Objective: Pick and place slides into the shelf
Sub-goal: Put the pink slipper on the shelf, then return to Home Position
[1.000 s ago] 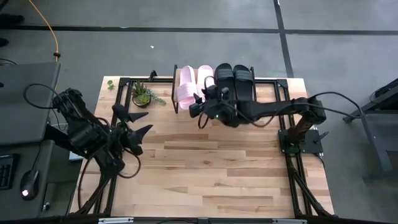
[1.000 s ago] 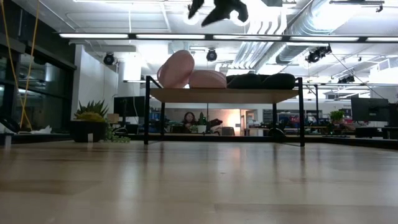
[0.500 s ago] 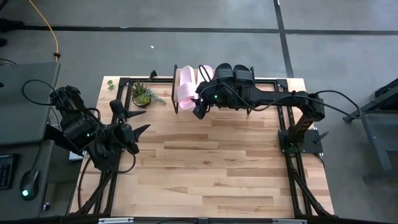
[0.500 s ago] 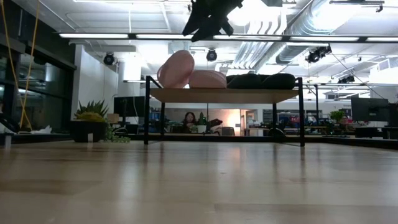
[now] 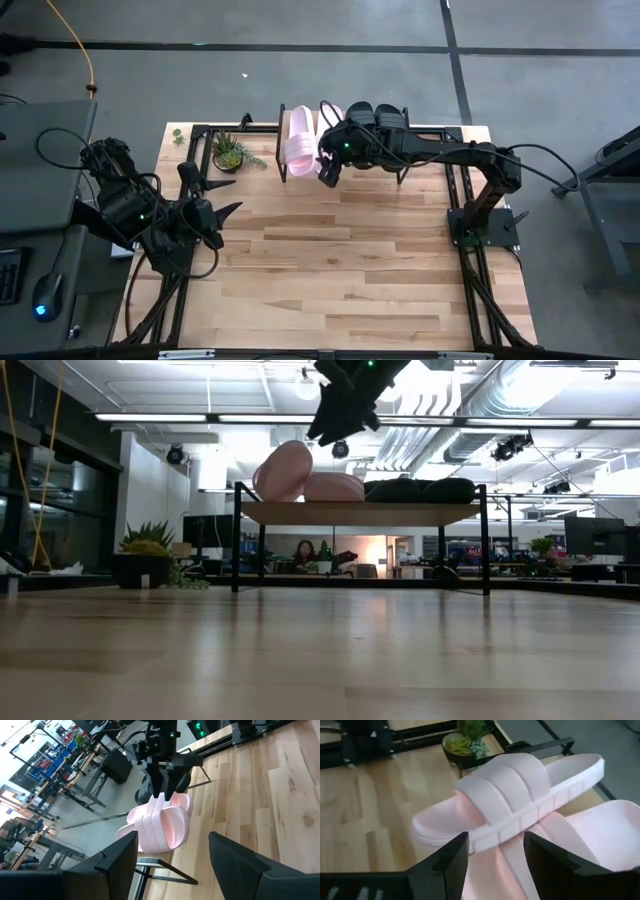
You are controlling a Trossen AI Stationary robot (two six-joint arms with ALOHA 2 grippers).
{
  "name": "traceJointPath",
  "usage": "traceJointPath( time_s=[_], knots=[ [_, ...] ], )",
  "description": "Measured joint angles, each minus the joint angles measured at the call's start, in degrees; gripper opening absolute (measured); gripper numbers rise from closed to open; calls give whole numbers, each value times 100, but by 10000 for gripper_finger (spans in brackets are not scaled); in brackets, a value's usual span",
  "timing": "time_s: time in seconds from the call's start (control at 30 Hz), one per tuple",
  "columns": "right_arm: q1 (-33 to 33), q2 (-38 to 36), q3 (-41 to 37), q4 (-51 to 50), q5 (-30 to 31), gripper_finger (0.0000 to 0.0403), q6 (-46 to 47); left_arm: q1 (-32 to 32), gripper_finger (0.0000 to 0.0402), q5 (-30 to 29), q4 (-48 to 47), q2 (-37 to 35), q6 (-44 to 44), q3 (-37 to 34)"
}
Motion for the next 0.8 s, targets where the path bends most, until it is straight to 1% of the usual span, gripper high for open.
traceJointPath(
  time_s=[0.2, 0.43, 0.8],
  knots=[
    [-29, 205, 0, 37, -95, 181, -4, 0, 225, -13, 103, 0, 44, 0],
    [-28, 618, -3, 362, -132, 181, -9, 0, 225, -13, 112, 0, 51, 0],
    [-28, 664, -4, 598, -92, 181, -9, 0, 225, 15, 185, 4, 61, 0]
  ],
)
